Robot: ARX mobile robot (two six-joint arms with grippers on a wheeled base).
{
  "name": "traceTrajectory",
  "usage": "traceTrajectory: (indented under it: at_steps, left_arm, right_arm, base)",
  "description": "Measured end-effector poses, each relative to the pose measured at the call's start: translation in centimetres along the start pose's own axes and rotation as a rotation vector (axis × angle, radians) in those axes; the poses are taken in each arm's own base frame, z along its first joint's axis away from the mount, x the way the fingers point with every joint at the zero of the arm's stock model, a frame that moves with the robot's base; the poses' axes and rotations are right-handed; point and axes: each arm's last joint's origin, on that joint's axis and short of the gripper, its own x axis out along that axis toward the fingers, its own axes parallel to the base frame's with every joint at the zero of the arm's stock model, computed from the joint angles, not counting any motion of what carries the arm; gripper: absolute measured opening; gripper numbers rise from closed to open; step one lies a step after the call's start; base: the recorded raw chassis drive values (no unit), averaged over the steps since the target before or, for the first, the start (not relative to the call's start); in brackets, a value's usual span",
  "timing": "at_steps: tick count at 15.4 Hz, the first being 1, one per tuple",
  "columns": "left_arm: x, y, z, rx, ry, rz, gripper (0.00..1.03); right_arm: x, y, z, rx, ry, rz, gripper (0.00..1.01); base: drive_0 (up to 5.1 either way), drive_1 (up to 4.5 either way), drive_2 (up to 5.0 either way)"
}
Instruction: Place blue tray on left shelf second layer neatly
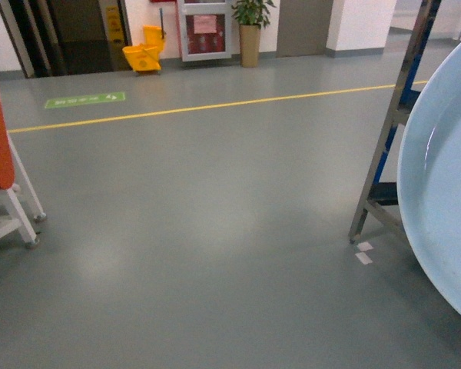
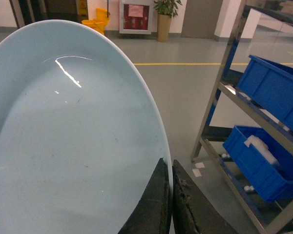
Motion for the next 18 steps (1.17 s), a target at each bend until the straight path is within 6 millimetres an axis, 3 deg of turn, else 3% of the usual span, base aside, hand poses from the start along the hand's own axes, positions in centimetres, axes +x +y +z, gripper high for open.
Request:
traceTrajectory:
  at_steps: [18]
  left_arm:
    - [0.0, 0.0, 0.01, 0.0, -0.001, 0.0, 0.98]
  right_arm:
    - [-0.05, 0.0, 0.04, -0.001, -0.004, 0.0, 0.02]
  base:
    - [-1.5, -1.5, -1.5]
